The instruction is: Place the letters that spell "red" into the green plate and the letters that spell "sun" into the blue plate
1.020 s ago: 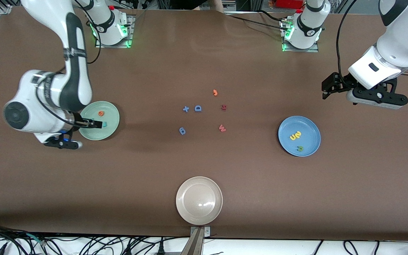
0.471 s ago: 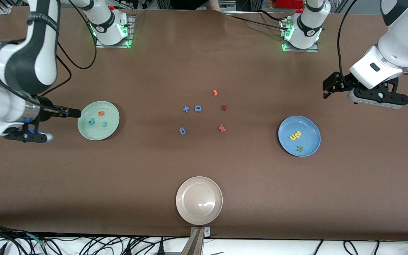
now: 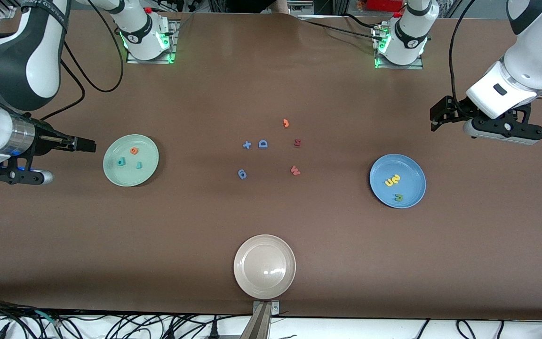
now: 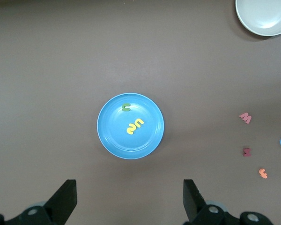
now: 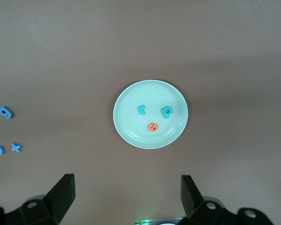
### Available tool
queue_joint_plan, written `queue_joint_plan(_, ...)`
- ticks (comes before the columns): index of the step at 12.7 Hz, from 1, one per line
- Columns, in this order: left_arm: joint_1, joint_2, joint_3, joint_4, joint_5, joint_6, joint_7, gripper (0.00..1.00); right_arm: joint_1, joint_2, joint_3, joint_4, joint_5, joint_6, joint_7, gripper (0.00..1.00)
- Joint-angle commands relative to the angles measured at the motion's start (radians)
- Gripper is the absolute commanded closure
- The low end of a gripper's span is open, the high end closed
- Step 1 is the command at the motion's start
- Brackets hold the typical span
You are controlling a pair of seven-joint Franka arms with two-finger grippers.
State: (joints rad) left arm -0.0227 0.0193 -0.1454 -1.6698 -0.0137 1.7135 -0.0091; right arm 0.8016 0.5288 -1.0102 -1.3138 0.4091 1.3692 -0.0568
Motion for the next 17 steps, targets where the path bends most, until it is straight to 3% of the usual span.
queue_joint_plan(1, 0.004, -0.010, 0.003, 0.009, -0.020, -0.018, 0.001, 0.00, -0.040, 0.003, 0.022, 0.014, 0.017, -0.012, -0.017, 0.00)
queue_joint_plan(5, 0.007, -0.007, 0.004, 0.009, -0.025, -0.018, -0.003, 0.00, -0.168, -0.010, 0.160, 0.065, -0.007, -0.010, -0.017, 0.00)
queue_joint_plan(6, 0.007, -0.006, 0.006, 0.007, -0.022, -0.018, -0.003, 0.00, -0.211, -0.021, 0.223, 0.073, -0.038, -0.003, -0.017, 0.00)
queue_joint_plan(12, 0.007, -0.016, 0.001, 0.005, -0.020, -0.032, 0.008, 0.00, -0.599, -0.164, 0.796, 0.027, -0.353, 0.105, 0.011, 0.00)
queue_joint_plan(13, 0.007, -0.019, 0.000, 0.007, -0.020, -0.052, 0.006, 0.00, -0.640, -0.190, 0.838, -0.013, -0.368, 0.137, 0.012, 0.00)
queue_joint_plan(15, 0.007, -0.019, 0.001, 0.016, -0.020, -0.051, -0.002, 0.00, -0.668, -0.259, 0.852, -0.131, -0.371, 0.227, 0.011, 0.00)
queue_joint_plan(17, 0.007, -0.019, 0.004, 0.016, -0.022, -0.052, -0.005, 0.00, -0.746, -0.300, 0.960, -0.191, -0.415, 0.284, 0.012, 0.00)
